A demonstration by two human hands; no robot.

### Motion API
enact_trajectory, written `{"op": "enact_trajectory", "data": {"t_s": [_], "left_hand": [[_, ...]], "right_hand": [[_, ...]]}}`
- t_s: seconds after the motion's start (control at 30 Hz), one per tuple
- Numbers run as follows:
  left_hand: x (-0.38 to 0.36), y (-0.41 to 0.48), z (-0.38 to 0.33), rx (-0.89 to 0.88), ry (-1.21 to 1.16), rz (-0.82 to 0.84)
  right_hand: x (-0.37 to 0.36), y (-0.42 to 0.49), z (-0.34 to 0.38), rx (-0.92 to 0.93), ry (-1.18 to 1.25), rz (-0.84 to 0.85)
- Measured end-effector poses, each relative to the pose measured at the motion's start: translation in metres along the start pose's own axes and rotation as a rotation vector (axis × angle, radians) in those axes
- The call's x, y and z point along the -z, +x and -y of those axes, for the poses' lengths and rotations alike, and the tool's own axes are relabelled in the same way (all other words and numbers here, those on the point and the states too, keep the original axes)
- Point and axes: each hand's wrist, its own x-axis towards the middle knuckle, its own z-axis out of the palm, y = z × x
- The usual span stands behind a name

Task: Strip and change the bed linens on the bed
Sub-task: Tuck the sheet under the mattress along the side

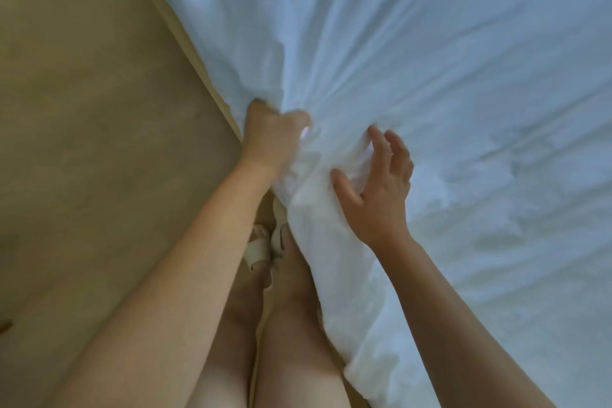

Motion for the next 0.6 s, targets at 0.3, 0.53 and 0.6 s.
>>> {"op": "enact_trajectory", "data": {"t_s": [0.3,0.53,0.6], "left_hand": [[0.017,0.048,0.029,0.489,-0.062,0.158],[0.017,0.028,0.038,0.602,-0.078,0.600],[0.010,0.017,0.033,0.575,0.033,0.524]], "right_hand": [[-0.052,0.037,-0.013,-0.143,-0.262,0.448],[-0.068,0.048,-0.035,-0.125,-0.297,0.522],[-0.063,0.048,-0.037,-0.132,-0.262,0.518]]}}
